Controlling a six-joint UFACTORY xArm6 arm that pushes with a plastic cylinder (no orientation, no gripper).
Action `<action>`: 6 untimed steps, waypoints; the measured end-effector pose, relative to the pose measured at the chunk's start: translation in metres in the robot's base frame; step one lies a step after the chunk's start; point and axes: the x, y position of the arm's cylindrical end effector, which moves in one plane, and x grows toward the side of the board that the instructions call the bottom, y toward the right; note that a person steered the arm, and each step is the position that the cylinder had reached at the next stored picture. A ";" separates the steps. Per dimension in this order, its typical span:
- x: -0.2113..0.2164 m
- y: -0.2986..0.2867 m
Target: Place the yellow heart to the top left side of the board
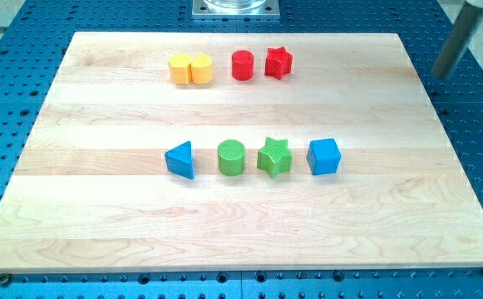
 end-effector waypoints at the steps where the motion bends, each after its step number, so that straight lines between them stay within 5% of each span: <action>1: 0.059 -0.122; 2: 0.060 -0.270; 3: 0.024 -0.332; 6: -0.078 -0.429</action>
